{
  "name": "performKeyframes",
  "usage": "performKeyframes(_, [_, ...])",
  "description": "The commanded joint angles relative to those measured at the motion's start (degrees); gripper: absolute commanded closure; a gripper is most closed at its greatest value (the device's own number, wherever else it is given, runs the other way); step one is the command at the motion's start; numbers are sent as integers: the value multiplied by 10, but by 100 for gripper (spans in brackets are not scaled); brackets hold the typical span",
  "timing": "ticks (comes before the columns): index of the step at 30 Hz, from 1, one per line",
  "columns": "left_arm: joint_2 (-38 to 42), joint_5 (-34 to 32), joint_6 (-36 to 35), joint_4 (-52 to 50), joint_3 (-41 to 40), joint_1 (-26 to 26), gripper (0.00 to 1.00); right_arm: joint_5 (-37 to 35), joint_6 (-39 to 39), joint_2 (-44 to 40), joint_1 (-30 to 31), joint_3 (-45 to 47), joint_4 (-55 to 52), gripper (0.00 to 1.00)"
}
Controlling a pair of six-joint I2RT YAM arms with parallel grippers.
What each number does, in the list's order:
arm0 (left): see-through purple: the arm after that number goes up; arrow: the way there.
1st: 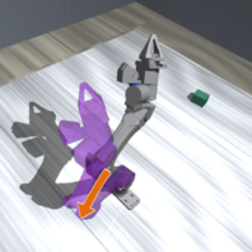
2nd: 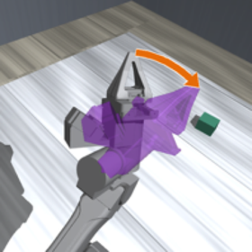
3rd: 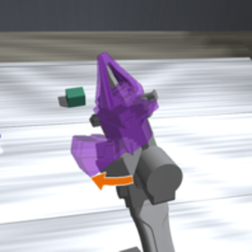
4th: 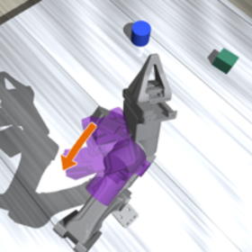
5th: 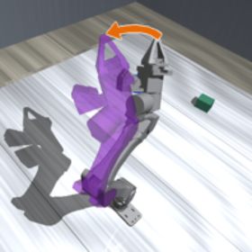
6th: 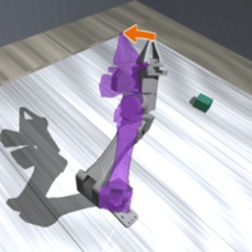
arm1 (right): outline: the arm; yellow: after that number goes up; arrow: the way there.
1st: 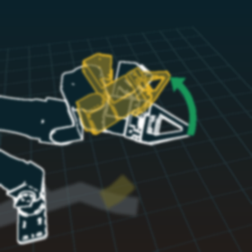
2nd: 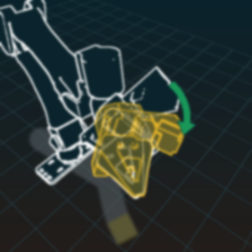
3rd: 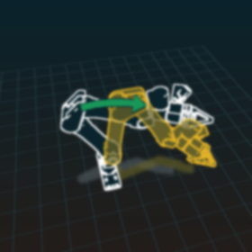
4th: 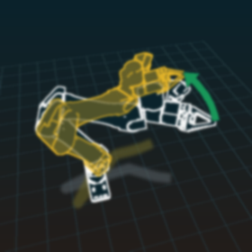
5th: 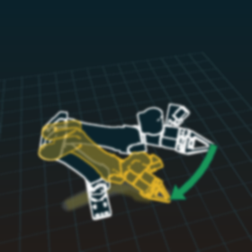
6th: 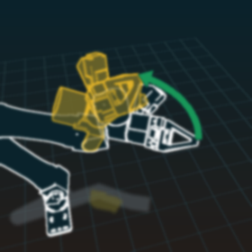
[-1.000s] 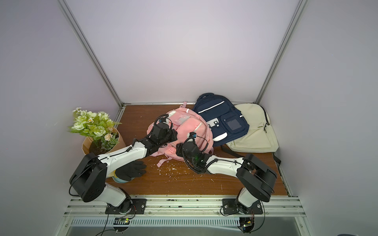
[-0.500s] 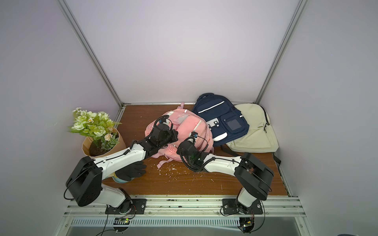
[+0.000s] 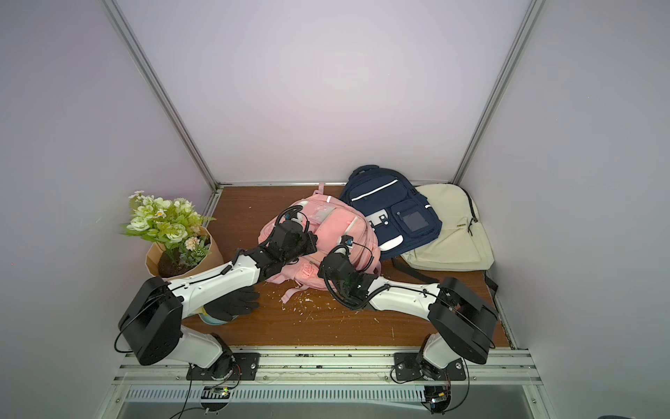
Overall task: Zip up the backpack
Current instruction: Zip the zipper on the backpack.
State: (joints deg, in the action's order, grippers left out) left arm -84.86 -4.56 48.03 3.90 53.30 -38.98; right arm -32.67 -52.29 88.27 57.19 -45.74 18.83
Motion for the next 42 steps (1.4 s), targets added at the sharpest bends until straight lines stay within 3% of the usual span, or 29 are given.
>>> performKeyframes(1, [18,9,-4,38,20,-7,100,-51,24,20,-21,-19,-14,85])
performKeyframes(3, [23,-12,-10,24,21,-7,100,-69,26,14,-22,-18,-28,95])
performKeyframes(9, [37,-17,-67,15,4,28,100,-68,84,-36,-38,-3,-90,100])
performKeyframes(15, [25,-26,-153,24,-6,50,100,70,165,-87,-102,33,-102,100])
performKeyframes(19, [19,-26,-195,29,-1,51,100,114,239,-96,-120,28,-114,100])
performKeyframes(24, [18,-2,-230,34,8,51,100,91,278,-60,-142,-2,-147,100])
performKeyframes(30, [13,-38,-262,-3,31,56,100,79,293,-88,-191,2,-151,100])
performKeyframes(37, [-12,-31,-261,-10,71,93,100,116,316,-122,-177,28,-124,100])
performKeyframes(42, [-74,-19,-281,-35,170,106,100,125,298,-84,-80,23,-70,100])
